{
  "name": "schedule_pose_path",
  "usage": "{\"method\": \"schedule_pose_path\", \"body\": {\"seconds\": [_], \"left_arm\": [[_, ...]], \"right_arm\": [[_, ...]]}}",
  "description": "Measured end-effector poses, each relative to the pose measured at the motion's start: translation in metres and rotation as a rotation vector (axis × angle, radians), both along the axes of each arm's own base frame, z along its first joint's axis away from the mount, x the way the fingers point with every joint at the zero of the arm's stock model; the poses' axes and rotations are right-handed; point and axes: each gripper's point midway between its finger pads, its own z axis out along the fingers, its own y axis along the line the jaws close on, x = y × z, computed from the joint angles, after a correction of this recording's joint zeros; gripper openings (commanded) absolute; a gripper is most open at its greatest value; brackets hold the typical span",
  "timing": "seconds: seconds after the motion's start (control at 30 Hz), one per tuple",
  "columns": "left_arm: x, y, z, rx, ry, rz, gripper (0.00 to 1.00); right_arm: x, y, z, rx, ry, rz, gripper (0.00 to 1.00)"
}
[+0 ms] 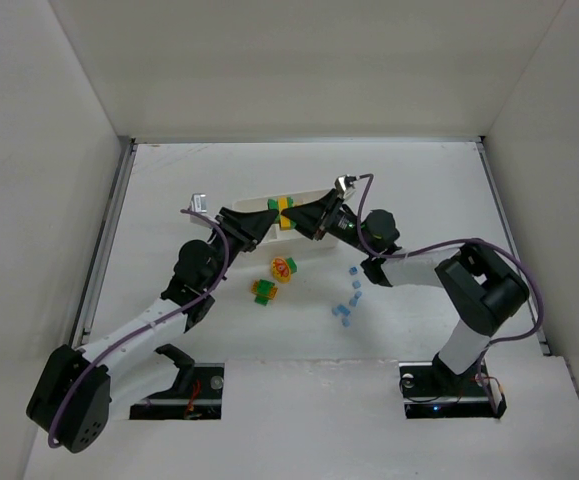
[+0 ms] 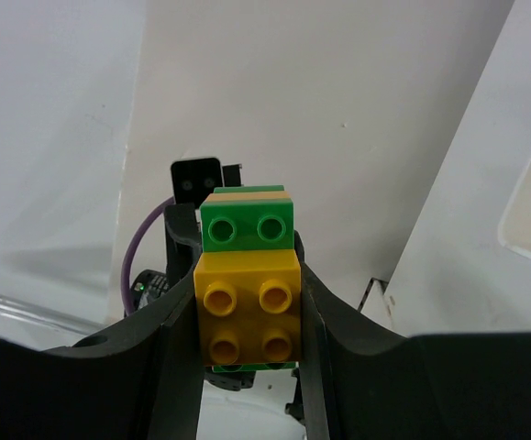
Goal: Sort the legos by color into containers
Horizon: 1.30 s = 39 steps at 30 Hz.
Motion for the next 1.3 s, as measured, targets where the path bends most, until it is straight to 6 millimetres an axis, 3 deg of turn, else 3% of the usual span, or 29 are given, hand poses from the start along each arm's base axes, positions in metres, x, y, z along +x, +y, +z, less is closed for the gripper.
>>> {"method": "schedule_pose_path", "body": {"seconds": [0.13,0.27,0.37,0.6,0.93,1.3], "left_arm": [[0.000,0.000,0.002,-0.006,-0.004,-0.001,0.20],[0.002,0.003,0.001,-0.004,-0.003,0.000,0.12],[0.002,0.006,-0.002,0.007,0.006,-0.009,0.12],[0.022,0.041,-0.023,0.080,0.063,0.113,0.13],[0.059,0.041,-0.076,0.380,0.207,0.185,0.13],[0.076,0.044,-0.111,0.628,0.251,0.248,0.17]], "right_arm": [[0.000,0.000,0.002,0.007,-0.005,0.001,0.21],[0.000,0.000,0.002,0.007,-0.005,0.001,0.21],[0.000,-0.002,-0.003,0.000,0.003,-0.003,0.21],[0.009,-0.027,-0.020,-0.039,0.020,-0.066,0.21],[0.009,-0.028,-0.054,-0.195,-0.008,-0.105,0.21],[-0.006,-0.026,-0.062,-0.413,-0.117,-0.158,0.22]]}}
